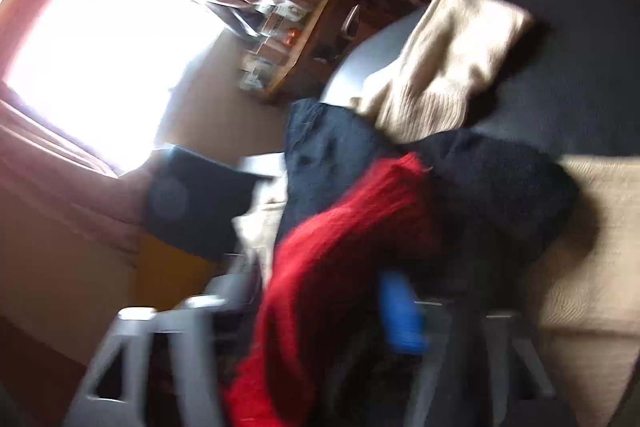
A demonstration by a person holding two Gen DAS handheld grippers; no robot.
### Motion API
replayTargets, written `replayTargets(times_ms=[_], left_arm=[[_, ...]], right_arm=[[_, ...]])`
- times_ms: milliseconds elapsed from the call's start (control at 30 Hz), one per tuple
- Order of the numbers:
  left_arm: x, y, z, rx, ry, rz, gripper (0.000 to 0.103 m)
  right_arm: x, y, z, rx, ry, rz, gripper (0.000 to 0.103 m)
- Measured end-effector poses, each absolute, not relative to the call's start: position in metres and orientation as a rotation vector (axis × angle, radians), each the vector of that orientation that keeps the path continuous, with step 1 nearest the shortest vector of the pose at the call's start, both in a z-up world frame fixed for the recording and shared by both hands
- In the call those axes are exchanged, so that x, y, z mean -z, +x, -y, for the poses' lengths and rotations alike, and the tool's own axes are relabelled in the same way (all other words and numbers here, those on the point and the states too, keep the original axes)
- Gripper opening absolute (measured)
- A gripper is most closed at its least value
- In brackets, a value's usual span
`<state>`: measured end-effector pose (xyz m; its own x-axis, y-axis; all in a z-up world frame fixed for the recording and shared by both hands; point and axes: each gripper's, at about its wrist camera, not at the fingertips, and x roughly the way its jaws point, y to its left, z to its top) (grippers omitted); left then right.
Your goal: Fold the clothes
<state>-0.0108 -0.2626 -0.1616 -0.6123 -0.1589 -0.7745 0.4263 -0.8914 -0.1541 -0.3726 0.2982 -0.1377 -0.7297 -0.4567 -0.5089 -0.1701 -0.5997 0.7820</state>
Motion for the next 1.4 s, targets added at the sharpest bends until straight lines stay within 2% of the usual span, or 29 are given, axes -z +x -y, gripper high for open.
replayTargets(times_ms=[33, 233, 333, 500, 567, 600, 633, 767, 833, 867, 933, 1000, 1133, 1200, 1333, 1400], left_arm=[[0.162, -0.011, 0.263, 2.518, 1.162, -0.471, 0.056], [0.157, -0.011, 0.270, 2.523, 1.186, -0.555, 0.057], [0.152, -0.012, 0.278, 2.524, 1.188, -0.682, 0.057], [0.142, -0.012, 0.292, 2.566, 1.163, -0.904, 0.057], [0.137, -0.014, 0.296, 2.588, 1.153, -0.964, 0.057], [0.133, -0.016, 0.298, 2.597, 1.149, -0.981, 0.057], [0.130, -0.018, 0.300, 2.606, 1.144, -0.999, 0.057], [0.119, -0.033, 0.310, 2.629, 1.137, -1.098, 0.057], [0.115, -0.051, 0.312, 2.641, 1.169, -1.170, 0.057], [0.111, -0.062, 0.310, 2.654, 1.171, -1.179, 0.057], [0.098, -0.088, 0.294, 2.726, 1.190, -1.138, 0.057], [0.078, -0.126, 0.259, 2.858, 1.240, -1.015, 0.058], [0.049, -0.197, 0.184, 3.045, 1.436, -0.853, 0.058], [0.040, -0.245, 0.141, 3.112, 1.588, -0.835, 0.058], [0.046, -0.325, 0.084, 3.086, 1.818, -0.939, 0.060], [0.053, -0.365, 0.056, 3.084, 1.882, -0.880, 0.062]], right_arm=[[0.137, -0.379, -0.295, 2.458, 1.098, 1.274, 0.014], [0.104, -0.400, -0.239, 2.402, 1.073, 1.044, 0.018], [0.094, -0.401, -0.175, 2.252, 1.063, 0.934, 0.018], [0.109, -0.371, -0.031, 1.990, 1.120, 0.733, 0.018], [0.120, -0.348, 0.028, 1.894, 1.138, 0.612, 0.032], [0.125, -0.334, 0.047, 1.860, 1.141, 0.568, 0.054], [0.128, -0.318, 0.061, 1.838, 1.132, 0.526, 0.065], [0.143, -0.259, 0.079, 1.811, 1.124, 0.331, 0.069], [0.151, -0.234, 0.068, 1.854, 1.125, 0.221, 0.078], [0.156, -0.224, 0.060, 1.871, 1.129, 0.186, 0.079], [0.167, -0.213, 0.037, 1.894, 1.150, 0.183, 0.083], [0.177, -0.208, 0.010, 1.921, 1.180, 0.228, 0.094], [0.183, -0.192, -0.024, 1.919, 1.107, 0.352, 0.095], [0.185, -0.186, -0.027, 1.924, 1.058, 0.364, 0.096], [0.185, -0.177, -0.017, 1.926, 1.026, 0.278, 0.103], [0.185, -0.176, -0.018, 1.919, 1.015, 0.279, 0.103]])
